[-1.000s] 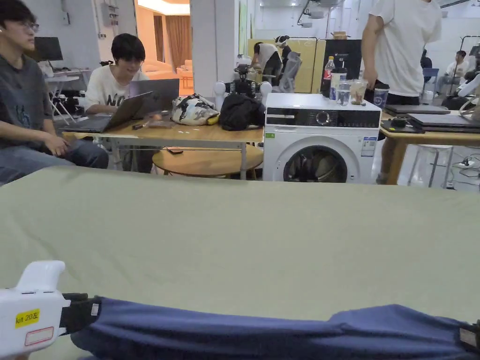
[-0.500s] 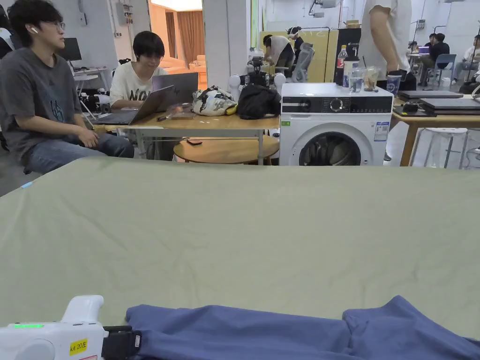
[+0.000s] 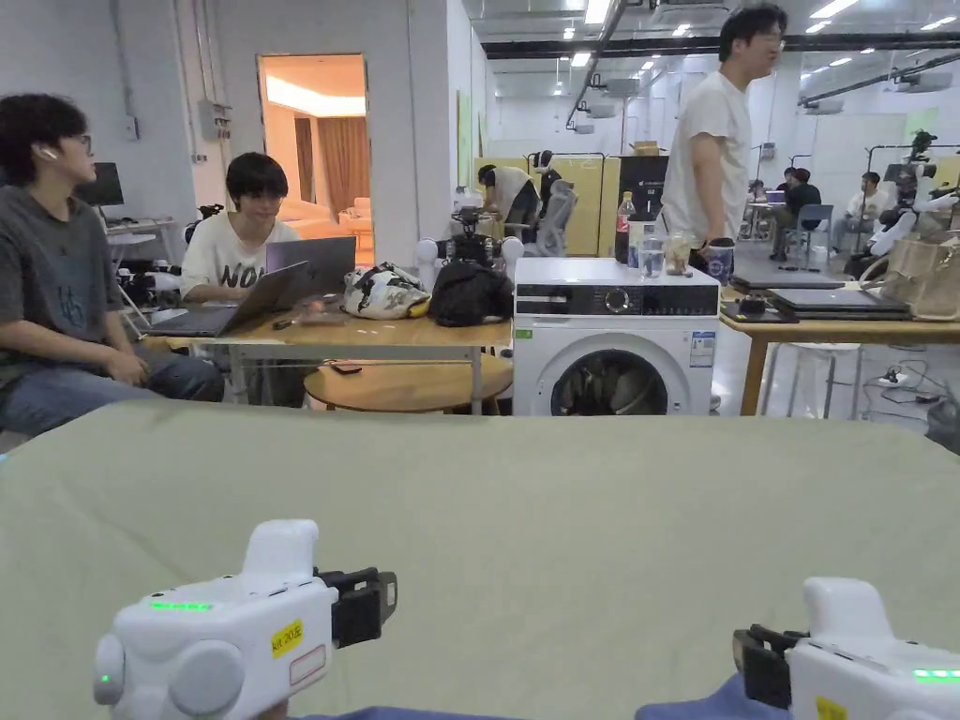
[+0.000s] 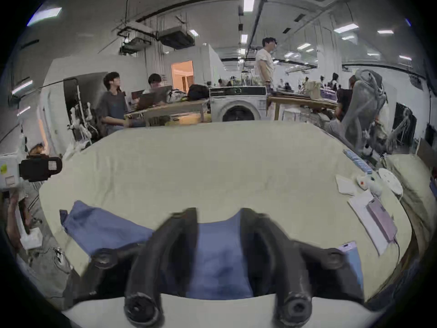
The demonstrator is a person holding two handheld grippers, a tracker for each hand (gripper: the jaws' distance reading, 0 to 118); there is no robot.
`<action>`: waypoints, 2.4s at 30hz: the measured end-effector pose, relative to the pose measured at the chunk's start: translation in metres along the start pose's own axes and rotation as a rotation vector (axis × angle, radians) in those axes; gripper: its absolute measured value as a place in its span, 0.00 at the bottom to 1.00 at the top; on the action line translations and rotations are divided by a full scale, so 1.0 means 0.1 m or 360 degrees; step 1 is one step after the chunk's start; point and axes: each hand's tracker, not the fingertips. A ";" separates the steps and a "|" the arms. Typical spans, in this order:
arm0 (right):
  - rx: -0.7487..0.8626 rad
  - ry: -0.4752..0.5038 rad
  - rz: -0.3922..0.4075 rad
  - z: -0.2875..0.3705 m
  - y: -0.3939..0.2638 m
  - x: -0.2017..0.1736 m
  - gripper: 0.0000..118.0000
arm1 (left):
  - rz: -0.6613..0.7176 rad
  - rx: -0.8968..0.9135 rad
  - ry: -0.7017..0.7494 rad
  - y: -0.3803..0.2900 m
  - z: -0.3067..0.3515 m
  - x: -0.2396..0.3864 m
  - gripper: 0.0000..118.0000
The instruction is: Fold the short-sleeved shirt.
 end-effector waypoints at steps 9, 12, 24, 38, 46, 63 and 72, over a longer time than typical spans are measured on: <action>-0.0021 -0.0025 0.0050 -0.18 -0.09 -0.19 0.00 | -0.0121 -0.0103 0.0088 -0.09 -0.10 0.03 0.00; -0.0007 0.0006 0.0065 -0.14 -0.08 -0.17 0.00 | 0.0179 -0.0071 -0.0019 -0.05 0.02 -0.34 0.00; -0.0107 0.0207 -0.0068 -0.04 -0.28 0.05 0.00 | 0.1006 -0.0324 0.0016 -0.92 0.34 -2.16 0.53; -0.0207 0.0182 -0.0162 0.03 -0.42 0.19 0.00 | 0.1507 -0.0339 -0.0245 -1.31 -0.32 -1.88 0.02; -0.0182 0.0235 -0.0206 0.12 -0.42 0.23 0.00 | 0.1313 0.0033 -0.0147 -0.38 0.54 -1.96 0.01; -0.0101 0.0218 -0.0212 0.62 -0.65 0.45 0.00 | 0.0426 -0.0715 -0.0461 -0.52 -1.22 0.54 0.30; -0.0149 0.0188 -0.0330 0.59 -0.68 0.74 0.00 | 0.0559 -0.0561 -0.0422 -0.50 -1.19 0.33 0.00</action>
